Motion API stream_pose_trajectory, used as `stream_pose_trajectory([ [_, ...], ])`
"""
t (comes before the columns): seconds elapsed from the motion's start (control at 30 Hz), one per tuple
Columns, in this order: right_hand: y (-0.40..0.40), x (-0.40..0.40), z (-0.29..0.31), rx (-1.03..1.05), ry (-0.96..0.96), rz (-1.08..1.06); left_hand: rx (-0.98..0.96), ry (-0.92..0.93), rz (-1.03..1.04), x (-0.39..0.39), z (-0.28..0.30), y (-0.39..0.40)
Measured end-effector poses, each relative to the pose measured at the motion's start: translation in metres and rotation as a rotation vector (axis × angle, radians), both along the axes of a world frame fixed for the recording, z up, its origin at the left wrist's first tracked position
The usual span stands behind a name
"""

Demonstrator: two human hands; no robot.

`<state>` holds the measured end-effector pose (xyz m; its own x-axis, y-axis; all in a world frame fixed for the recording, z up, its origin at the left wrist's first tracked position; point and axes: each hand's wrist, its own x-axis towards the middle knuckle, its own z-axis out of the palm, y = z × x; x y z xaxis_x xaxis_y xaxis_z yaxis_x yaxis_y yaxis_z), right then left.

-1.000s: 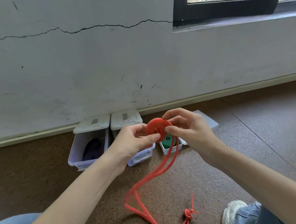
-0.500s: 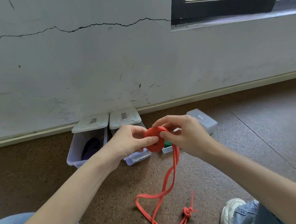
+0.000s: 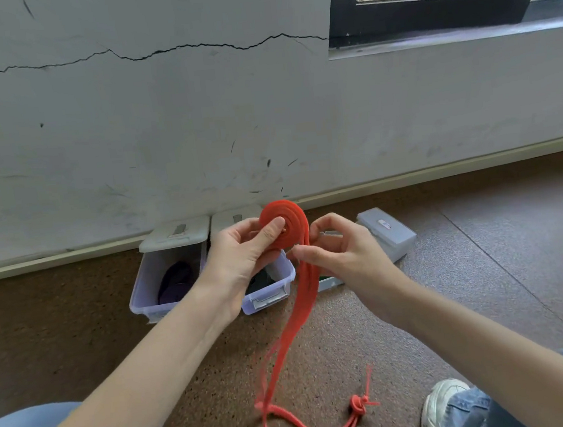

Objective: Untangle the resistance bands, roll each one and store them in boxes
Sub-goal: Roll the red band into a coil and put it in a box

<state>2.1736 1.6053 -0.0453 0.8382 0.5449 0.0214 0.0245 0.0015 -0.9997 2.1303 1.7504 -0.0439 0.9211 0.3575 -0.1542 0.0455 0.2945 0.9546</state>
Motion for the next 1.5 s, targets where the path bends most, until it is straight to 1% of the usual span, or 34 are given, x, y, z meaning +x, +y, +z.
stream_pose_trajectory([
  [0.07,-0.002,0.0,-0.001,0.014,-0.004,-0.024,-0.041,-0.041,-0.027,-0.001,-0.004,-0.002],
  [0.1,-0.003,0.001,-0.001,0.024,0.0,-0.037,-0.015,-0.045,-0.041,-0.002,-0.006,-0.002],
  [0.17,-0.008,0.005,0.0,0.028,0.006,-0.063,0.1,-0.02,-0.071,-0.002,-0.011,-0.002],
  [0.23,-0.012,0.008,0.002,-0.003,-0.04,-0.055,0.193,0.03,-0.116,-0.004,-0.015,-0.001],
  [0.3,-0.013,0.009,0.006,-0.061,-0.158,-0.02,0.283,0.077,-0.216,-0.005,-0.012,0.003],
  [0.4,-0.014,0.012,0.009,-0.308,-0.504,0.024,0.462,0.08,-0.33,-0.003,-0.001,0.013],
  [0.43,-0.013,0.013,0.009,-0.366,-0.581,0.034,0.509,0.07,-0.352,-0.003,0.001,0.015],
  [0.5,-0.012,0.013,0.008,-0.386,-0.626,0.054,0.594,0.062,-0.379,-0.004,0.002,0.015],
  [0.57,-0.012,0.012,0.007,-0.376,-0.615,0.049,0.644,0.057,-0.381,-0.005,0.002,0.013],
  [0.6,-0.014,0.015,0.008,-0.349,-0.565,0.036,0.639,0.045,-0.373,-0.005,0.003,0.014],
  [0.63,-0.015,0.018,0.011,-0.293,-0.476,0.02,0.607,0.022,-0.354,-0.005,0.005,0.016],
  [0.73,-0.021,0.025,0.018,-0.077,-0.175,0.026,0.365,-0.06,-0.239,-0.005,0.015,0.025],
  [0.83,-0.017,0.019,0.016,0.022,-0.038,0.098,0.154,-0.087,-0.164,-0.004,0.018,0.026],
  [0.93,-0.009,0.013,0.011,0.098,0.042,0.083,0.074,-0.084,-0.115,-0.004,0.014,0.019],
  [1.0,-0.007,0.013,0.01,0.096,0.032,0.037,0.09,-0.097,-0.061,-0.003,0.008,0.013],
  [1.07,-0.01,0.015,0.011,0.044,-0.033,-0.007,0.154,-0.077,-0.052,-0.002,0.002,0.01],
  [1.13,-0.014,0.018,0.014,-0.034,-0.148,-0.007,0.26,-0.004,-0.158,-0.003,-0.001,0.013],
  [1.2,-0.016,0.018,0.016,-0.19,-0.363,0.055,0.366,0.05,-0.329,-0.004,0.0,0.017],
  [1.23,-0.014,0.017,0.016,-0.278,-0.463,0.088,0.399,0.063,-0.382,-0.004,0.001,0.018],
  [1.27,-0.013,0.015,0.015,-0.331,-0.517,0.107,0.426,0.066,-0.397,-0.005,0.002,0.017],
  [1.3,-0.011,0.013,0.014,-0.34,-0.516,0.113,0.448,0.062,-0.389,-0.005,0.003,0.017],
  [1.37,-0.012,0.014,0.016,-0.27,-0.422,0.108,0.435,0.043,-0.354,-0.007,0.006,0.016],
  [1.43,-0.017,0.02,0.021,-0.146,-0.245,0.073,0.314,0.001,-0.279,-0.008,0.012,0.017],
  [1.5,-0.02,0.022,0.023,-0.073,-0.104,0.067,0.143,-0.027,-0.167,-0.007,0.019,0.022],
])
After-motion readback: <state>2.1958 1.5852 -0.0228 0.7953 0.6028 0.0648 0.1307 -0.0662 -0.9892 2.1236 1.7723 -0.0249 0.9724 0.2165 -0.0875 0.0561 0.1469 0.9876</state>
